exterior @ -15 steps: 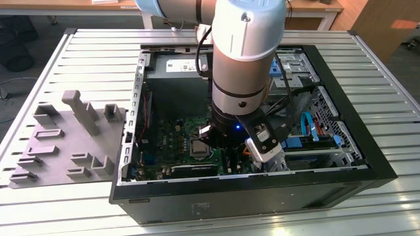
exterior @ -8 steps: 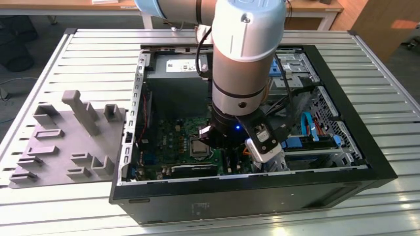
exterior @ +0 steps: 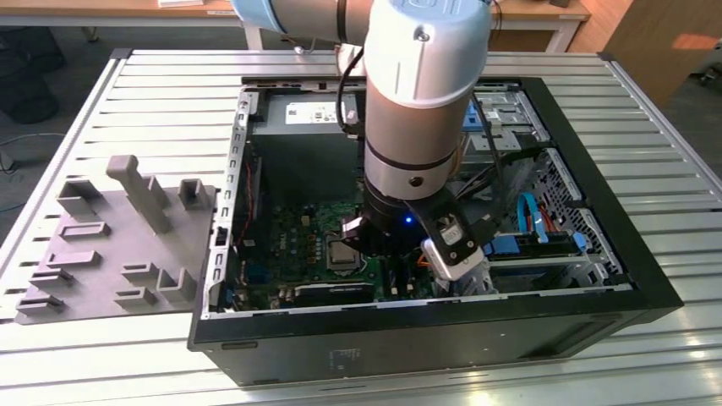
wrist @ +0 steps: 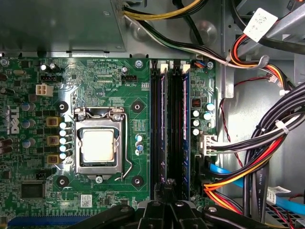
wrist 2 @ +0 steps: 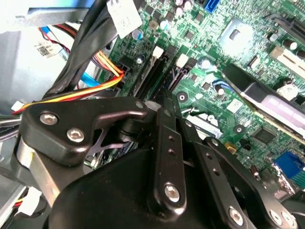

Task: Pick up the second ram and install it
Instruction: 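Press down the second ram until it locks into place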

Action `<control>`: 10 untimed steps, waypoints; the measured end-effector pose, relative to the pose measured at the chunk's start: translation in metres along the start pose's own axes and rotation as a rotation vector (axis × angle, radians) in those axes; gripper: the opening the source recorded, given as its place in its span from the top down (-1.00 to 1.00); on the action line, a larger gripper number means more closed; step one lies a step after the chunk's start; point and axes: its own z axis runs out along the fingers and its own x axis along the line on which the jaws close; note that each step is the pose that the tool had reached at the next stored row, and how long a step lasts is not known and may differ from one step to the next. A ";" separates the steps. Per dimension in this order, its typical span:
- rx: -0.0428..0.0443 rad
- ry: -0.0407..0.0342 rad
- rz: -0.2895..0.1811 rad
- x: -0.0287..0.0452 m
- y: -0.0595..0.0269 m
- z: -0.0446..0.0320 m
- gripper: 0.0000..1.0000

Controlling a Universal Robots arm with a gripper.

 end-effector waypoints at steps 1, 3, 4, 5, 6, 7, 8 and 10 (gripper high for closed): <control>0.0000 0.0000 0.000 0.0000 0.0000 0.0000 0.79; 0.0003 0.0001 0.000 0.0000 -0.0001 0.0005 0.79; 0.0001 0.0000 0.000 0.0001 -0.0001 0.0010 0.79; 0.0004 0.0001 0.000 0.0001 -0.0002 0.0019 0.79; 0.0003 0.0001 0.000 0.0001 -0.0002 0.0023 0.79; 0.0002 0.0001 0.000 0.0001 -0.0002 0.0026 0.79; 0.0001 0.0001 0.000 0.0001 -0.0002 0.0027 0.79; -0.0012 -0.0003 0.000 0.0000 0.0000 0.0013 0.79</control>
